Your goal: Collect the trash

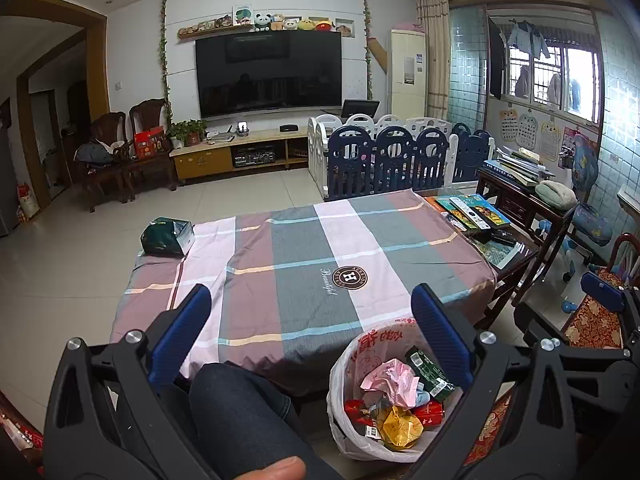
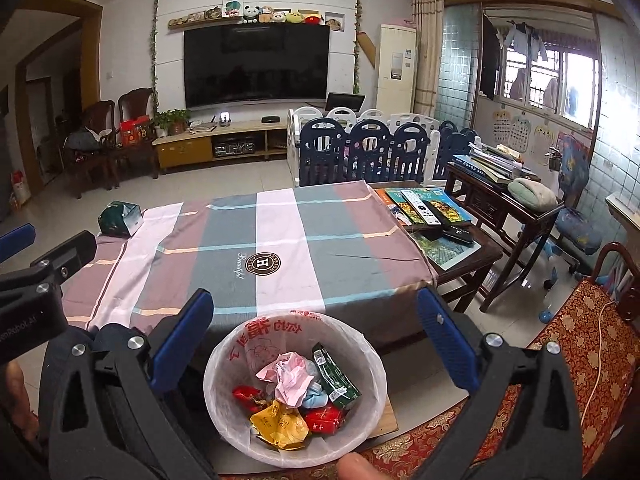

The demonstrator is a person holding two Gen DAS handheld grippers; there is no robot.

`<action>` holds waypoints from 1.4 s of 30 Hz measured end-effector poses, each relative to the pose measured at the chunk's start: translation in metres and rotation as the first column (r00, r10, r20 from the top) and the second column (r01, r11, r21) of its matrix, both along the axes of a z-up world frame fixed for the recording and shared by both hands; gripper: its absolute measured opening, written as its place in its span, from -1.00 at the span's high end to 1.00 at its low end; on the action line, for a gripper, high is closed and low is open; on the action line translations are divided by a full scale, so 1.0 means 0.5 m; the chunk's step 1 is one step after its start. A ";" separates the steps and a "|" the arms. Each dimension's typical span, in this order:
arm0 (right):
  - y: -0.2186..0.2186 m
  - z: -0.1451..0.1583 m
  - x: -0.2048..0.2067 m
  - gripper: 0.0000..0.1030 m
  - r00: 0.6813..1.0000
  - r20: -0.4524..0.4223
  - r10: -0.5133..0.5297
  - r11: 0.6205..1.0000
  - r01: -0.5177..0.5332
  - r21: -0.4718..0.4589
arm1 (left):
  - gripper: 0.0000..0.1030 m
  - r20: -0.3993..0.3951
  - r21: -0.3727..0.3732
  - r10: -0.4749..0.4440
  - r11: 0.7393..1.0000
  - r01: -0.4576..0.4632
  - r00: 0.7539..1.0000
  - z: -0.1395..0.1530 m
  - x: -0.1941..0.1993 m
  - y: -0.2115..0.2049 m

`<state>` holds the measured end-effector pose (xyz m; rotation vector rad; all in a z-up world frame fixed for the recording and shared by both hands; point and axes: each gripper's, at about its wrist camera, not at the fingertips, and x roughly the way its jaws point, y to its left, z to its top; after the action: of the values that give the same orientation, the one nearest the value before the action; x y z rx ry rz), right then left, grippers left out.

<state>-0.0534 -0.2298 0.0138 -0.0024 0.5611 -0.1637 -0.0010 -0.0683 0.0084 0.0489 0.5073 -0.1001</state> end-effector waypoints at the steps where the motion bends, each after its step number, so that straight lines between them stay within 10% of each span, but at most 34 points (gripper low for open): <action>1: 0.001 0.000 0.000 -0.93 1.000 0.001 -0.001 1.000 0.001 -0.002 | -0.93 -0.001 -0.001 0.000 1.000 0.000 1.000 -0.001 -0.001 -0.001; 42: -0.004 -0.022 0.011 -0.93 0.999 -0.043 -0.025 1.000 0.025 0.006 | -0.93 -0.029 0.003 0.001 1.000 -0.001 1.000 -0.014 0.008 0.000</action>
<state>-0.0477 -0.2317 0.0028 0.0070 0.6042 -0.1865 0.0033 -0.0683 0.0014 0.0499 0.5365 -0.0992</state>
